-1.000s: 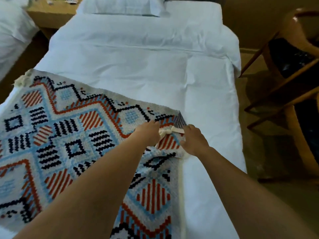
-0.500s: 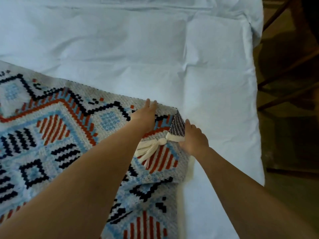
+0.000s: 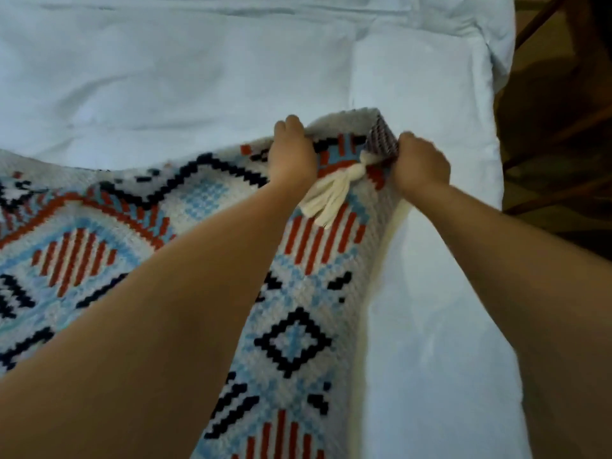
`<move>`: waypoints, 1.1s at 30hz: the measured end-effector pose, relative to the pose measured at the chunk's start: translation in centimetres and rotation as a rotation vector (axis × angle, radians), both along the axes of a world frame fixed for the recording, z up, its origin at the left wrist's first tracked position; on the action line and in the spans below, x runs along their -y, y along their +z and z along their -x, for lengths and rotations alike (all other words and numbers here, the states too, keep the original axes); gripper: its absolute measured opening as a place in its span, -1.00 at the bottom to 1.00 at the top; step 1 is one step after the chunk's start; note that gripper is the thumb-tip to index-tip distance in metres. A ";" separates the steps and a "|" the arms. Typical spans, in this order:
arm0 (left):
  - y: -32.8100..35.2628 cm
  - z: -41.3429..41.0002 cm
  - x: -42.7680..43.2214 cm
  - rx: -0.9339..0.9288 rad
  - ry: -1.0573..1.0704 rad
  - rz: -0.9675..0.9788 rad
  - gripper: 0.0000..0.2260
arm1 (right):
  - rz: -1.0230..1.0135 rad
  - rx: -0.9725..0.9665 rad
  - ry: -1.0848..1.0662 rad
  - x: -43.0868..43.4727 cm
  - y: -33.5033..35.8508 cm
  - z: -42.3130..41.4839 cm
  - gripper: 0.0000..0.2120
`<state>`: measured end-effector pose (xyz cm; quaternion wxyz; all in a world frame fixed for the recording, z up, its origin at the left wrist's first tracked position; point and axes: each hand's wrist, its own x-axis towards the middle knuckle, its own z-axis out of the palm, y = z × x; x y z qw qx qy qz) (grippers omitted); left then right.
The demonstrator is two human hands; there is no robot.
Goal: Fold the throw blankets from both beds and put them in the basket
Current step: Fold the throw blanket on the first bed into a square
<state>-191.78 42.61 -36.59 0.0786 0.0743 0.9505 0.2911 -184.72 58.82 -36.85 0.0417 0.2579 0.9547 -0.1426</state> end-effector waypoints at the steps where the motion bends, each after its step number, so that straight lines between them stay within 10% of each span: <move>1: -0.5 0.3 -0.6 -0.012 -0.021 -0.048 -0.77 | -0.002 -0.001 -0.034 -0.6 -0.4 1.0 -0.82; 6: -7.2 -1.1 -1.2 0.255 -0.354 0.228 -0.28 | 0.271 0.082 -0.274 0.1 -5.9 1.8 -0.73; 17: -11.0 0.6 -0.9 0.349 -0.631 0.495 -0.48 | 0.583 0.037 -0.501 0.1 -11.0 1.9 -0.63; 24: -5.5 -1.6 -0.9 0.654 -0.226 -0.116 -0.31 | 1.078 -0.043 -0.937 -0.9 -7.9 1.5 -0.35; 33: -5.9 -11.3 1.1 0.396 -0.428 0.105 -0.38 | 0.772 0.112 -0.682 2.8 -8.7 -4.6 -0.48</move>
